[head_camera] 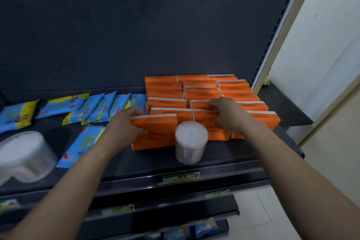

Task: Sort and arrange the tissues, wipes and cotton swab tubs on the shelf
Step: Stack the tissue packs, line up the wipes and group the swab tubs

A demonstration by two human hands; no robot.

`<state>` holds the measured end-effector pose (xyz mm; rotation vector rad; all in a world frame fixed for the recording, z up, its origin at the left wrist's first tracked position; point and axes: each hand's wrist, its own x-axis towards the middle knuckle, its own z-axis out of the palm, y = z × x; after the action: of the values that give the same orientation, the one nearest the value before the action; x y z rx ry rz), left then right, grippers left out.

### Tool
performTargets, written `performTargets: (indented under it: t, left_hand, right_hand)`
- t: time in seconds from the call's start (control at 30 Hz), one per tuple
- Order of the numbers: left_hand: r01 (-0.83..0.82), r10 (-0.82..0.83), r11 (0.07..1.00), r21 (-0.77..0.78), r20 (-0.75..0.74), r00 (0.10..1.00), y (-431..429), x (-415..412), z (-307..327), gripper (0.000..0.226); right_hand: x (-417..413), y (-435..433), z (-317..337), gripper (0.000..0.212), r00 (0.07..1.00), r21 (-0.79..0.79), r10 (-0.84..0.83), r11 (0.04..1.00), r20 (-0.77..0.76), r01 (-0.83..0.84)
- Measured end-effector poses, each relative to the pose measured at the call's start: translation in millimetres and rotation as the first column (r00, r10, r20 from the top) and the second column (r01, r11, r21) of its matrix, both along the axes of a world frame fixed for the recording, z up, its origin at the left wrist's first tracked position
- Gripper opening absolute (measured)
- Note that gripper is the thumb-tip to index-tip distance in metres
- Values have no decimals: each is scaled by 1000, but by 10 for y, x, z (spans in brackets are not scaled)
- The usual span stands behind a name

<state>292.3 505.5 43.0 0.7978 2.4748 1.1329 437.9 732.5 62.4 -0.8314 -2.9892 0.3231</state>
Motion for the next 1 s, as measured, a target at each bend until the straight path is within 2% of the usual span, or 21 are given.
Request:
performTargets:
  t: [0.1, 0.17, 0.23, 0.33, 0.4, 0.47, 0.6, 0.7, 0.87, 1.0]
  left_hand:
    - [-38, 38, 999, -22, -4, 999, 0, 49, -14, 34]
    - [-63, 62, 998, -31, -20, 998, 2, 76, -14, 33]
    - [-79, 78, 996, -35, -30, 997, 18, 94, -14, 31]
    - [-97, 97, 995, -28, -24, 995, 37, 107, -15, 31]
    - [-110, 110, 994, -23, -6, 994, 31, 114, -21, 31]
    - [-114, 114, 993, -22, -1, 993, 16, 119, -29, 31]
    - [-97, 97, 995, -36, 10, 995, 4, 143, -12, 32]
    - [-63, 63, 996, -57, 3, 998, 34, 182, 4, 33]
    - [-11, 9, 997, -75, -34, 999, 196, 264, -19, 34]
    - [-17, 10, 998, -64, -110, 994, 347, 319, -95, 39]
  right_hand:
    - [22, 20, 73, 50, 997, -35, 47, 998, -61, -49]
    - [21, -43, 150, 38, 982, -58, 101, 992, -159, -111]
    - [18, -163, 225, 30, 968, -159, 160, 968, -195, -192]
    - [-5, -344, 254, 43, 967, -252, 254, 935, -10, -249]
    - [-29, -411, 225, 62, 946, -193, 300, 942, 122, -273]
    - [-47, -459, 209, 74, 931, -143, 318, 945, 181, -295]
    - [-61, -517, 238, 72, 910, -118, 326, 945, 256, -306]
    - [-13, -465, 314, 69, 913, -139, 324, 945, 250, -297]
    - [153, -294, 473, 65, 956, -257, 261, 941, 133, -221]
    - [258, -224, 509, 67, 969, -253, 221, 949, 110, -188]
